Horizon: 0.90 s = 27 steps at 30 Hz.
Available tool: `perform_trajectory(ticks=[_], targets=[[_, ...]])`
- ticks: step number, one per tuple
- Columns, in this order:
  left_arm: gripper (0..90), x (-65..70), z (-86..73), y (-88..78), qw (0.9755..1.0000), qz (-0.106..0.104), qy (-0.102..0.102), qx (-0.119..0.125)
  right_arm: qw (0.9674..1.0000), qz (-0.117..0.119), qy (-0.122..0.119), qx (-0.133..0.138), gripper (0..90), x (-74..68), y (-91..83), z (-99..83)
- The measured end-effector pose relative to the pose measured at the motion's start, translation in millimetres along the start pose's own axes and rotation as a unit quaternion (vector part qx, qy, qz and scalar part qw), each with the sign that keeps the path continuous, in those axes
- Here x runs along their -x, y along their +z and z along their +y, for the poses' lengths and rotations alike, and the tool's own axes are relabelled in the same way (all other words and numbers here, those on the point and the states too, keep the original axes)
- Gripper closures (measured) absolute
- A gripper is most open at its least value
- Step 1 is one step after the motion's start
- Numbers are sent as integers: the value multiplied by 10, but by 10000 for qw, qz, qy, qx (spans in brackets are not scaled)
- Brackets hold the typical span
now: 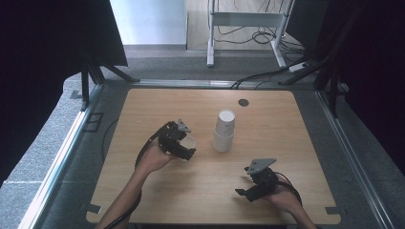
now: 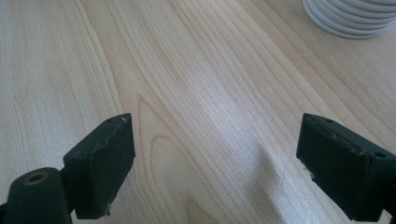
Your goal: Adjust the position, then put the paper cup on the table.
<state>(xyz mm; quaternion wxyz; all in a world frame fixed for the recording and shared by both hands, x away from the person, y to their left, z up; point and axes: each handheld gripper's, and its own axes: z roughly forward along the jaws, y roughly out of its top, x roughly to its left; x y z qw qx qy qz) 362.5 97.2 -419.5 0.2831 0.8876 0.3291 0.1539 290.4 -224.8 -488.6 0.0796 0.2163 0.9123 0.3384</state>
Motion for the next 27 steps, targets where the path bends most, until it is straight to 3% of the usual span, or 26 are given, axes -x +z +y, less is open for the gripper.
perform_trajectory(ticks=[11,20,27], targets=[[11,79,-111,-194,9993,37,-114,346,10000,-12,9,35,116,6,-21,-4],[0,115,-368,-334,9968,48,-347,718,9999,-21,80,125,115,16,-47,-3],[0,148,-544,-408,9949,174,-397,909,9996,-47,120,234,103,26,-73,3]])
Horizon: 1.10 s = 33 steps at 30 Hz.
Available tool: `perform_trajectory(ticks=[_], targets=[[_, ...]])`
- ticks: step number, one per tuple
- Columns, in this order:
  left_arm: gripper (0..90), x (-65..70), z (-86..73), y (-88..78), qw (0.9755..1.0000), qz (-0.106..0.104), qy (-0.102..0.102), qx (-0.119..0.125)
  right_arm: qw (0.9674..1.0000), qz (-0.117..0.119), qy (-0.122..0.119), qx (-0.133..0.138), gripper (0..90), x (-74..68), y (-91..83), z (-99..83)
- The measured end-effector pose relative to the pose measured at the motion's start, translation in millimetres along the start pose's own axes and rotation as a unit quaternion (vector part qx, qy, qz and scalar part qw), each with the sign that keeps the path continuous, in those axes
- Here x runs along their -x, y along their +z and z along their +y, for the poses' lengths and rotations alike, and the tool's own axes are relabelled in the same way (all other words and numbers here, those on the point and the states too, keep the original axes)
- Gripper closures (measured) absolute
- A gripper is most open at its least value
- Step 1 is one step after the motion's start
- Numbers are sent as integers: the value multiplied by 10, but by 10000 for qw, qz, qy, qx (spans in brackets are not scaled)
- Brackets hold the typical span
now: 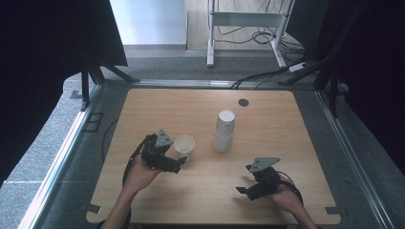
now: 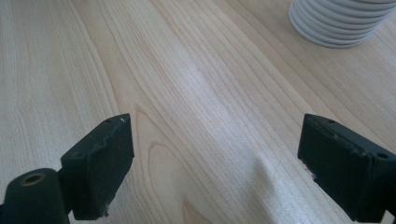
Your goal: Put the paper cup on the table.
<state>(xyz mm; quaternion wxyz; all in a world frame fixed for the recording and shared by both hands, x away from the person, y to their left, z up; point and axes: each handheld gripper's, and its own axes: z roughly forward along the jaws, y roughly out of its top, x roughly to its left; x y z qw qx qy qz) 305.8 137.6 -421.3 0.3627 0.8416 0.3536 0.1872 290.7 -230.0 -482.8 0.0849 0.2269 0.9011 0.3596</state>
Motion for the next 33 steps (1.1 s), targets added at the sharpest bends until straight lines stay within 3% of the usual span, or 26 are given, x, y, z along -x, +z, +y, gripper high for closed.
perform_trajectory(ticks=[7,14,21,33], targets=[[0,53,-131,-100,9998,37,-30,192,9998,-114,17,142,86,14,-77,5],[0,163,-233,-137,9996,116,114,228,9989,-305,127,335,47,46,-184,-28],[0,273,-349,-154,9994,89,101,306,9979,-417,248,427,40,81,-257,-93],[0,386,-623,-138,9998,-7,5,182,9962,-563,501,430,26,155,-323,-233]])
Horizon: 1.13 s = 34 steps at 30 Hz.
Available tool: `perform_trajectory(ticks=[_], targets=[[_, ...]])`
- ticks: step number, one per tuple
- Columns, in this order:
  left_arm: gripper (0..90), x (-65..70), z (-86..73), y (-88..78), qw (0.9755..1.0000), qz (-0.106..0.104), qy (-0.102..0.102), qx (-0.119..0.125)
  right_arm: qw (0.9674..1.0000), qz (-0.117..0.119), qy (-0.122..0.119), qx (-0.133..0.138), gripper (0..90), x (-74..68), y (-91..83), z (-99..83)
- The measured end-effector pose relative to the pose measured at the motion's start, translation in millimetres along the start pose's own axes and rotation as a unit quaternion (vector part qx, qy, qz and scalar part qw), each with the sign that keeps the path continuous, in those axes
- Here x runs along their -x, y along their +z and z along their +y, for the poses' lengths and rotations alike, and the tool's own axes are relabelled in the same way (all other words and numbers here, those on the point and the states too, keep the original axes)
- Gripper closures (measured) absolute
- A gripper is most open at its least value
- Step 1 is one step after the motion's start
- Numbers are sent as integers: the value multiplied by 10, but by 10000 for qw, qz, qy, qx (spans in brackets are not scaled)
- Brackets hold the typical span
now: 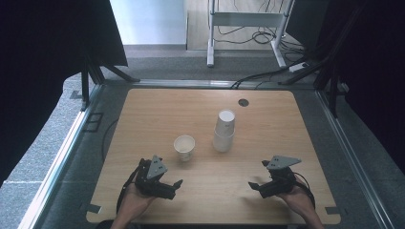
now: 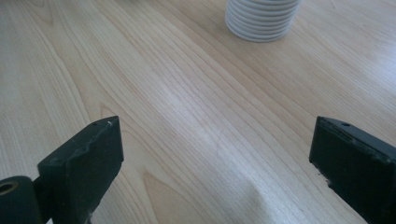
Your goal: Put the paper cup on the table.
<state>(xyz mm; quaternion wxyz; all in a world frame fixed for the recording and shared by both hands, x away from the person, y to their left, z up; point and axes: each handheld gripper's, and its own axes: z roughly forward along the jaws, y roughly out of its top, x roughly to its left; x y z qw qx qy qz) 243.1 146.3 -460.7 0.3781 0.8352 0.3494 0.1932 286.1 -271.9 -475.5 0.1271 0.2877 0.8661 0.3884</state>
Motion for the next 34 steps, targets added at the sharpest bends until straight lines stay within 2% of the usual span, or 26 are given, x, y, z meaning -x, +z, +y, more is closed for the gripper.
perform_trajectory(ticks=[4,15,18,20,22,26,31,34], targets=[[0,-3,-103,42,10000,25,-71,-8,10000,-39,77,-31,25,21,3,-48],[0,-15,-298,208,9993,-28,-228,-303,9992,-140,153,-340,20,68,86,-181],[0,6,-335,274,9985,-58,-157,-519,9988,-150,129,-459,19,74,131,-207],[0,31,-338,301,9980,0,-40,-638,9985,-125,148,-521,17,77,163,-225],[0,48,-341,324,9977,-16,-11,-684,9981,-122,147,-579,16,78,191,-241],[0,72,-362,388,9950,-84,76,-991,9972,-90,114,-736,0,73,253,-276],[0,37,-373,411,9941,-285,-179,-1033,9975,-101,109,-687,0,77,265,-288],[0,24,-372,414,9942,-251,-219,-1022,9975,-108,102,-696,0,75,267,-286]])
